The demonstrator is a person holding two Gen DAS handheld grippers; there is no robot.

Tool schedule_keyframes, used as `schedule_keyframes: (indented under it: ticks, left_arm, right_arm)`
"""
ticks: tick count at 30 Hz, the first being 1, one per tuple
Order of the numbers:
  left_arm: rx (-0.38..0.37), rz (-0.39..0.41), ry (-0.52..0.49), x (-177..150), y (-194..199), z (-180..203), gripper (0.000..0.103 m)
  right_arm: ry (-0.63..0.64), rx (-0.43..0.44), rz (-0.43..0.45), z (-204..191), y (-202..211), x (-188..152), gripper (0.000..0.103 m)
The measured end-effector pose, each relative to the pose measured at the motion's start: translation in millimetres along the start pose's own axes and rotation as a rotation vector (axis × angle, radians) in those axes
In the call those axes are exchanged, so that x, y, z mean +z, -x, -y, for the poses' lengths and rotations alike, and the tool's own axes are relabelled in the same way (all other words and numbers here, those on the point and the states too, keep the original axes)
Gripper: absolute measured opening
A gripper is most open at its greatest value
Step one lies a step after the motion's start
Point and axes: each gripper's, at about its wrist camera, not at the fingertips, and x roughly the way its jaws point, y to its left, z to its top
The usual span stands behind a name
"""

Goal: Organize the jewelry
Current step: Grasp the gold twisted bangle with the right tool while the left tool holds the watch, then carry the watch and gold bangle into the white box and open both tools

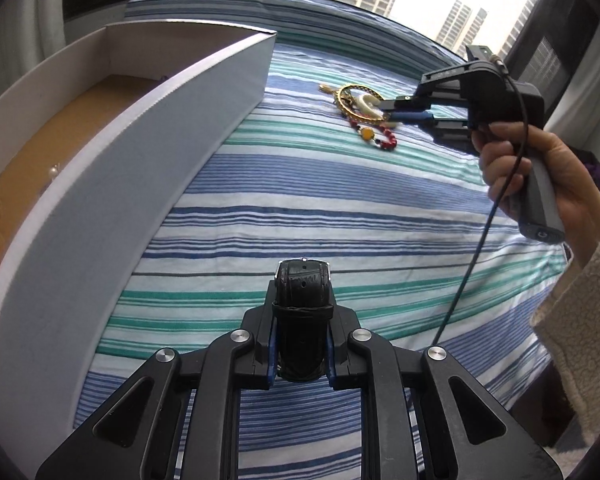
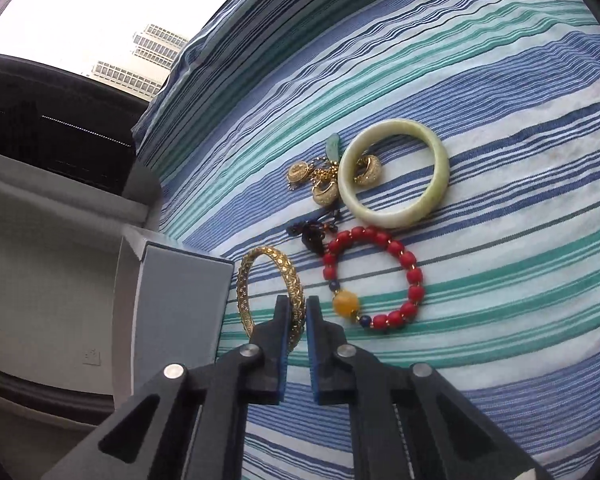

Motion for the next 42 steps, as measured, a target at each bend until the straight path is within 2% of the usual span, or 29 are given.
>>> schedule_keyframes:
  ticks: [5,9,16,21,27,42]
  left_arm:
    - [-0.014,0.012,0.003,-1,8,3,0.016]
    - [-0.008,0.02,-0.013,0,11,10,0.016]
    - [-0.018,0.02,-0.014,0,19,22,0.016]
    - [-0.03,0.037,-0.002,1,33,26,0.016]
    - [-0.047,0.068,0.01,5,54,24,0.016]
    - [-0.081,0.146,0.031,18,112,6,0.016]
  right_arm:
    - [0.063,0.043,-0.067,2,35,-47,0.008]
    - [0.083,0.041,-0.096,11,53,-90,0.008]
    - [0.113,0.012,-0.069,25,88,-147,0.008]
    - [0.146,0.009,-0.05,20,106,-158,0.008]
    - [0.194,0.031,-0.02,-4,115,-161,0.008]
    - [0.347,0.095,-0.02,-85,120,-171,0.008]
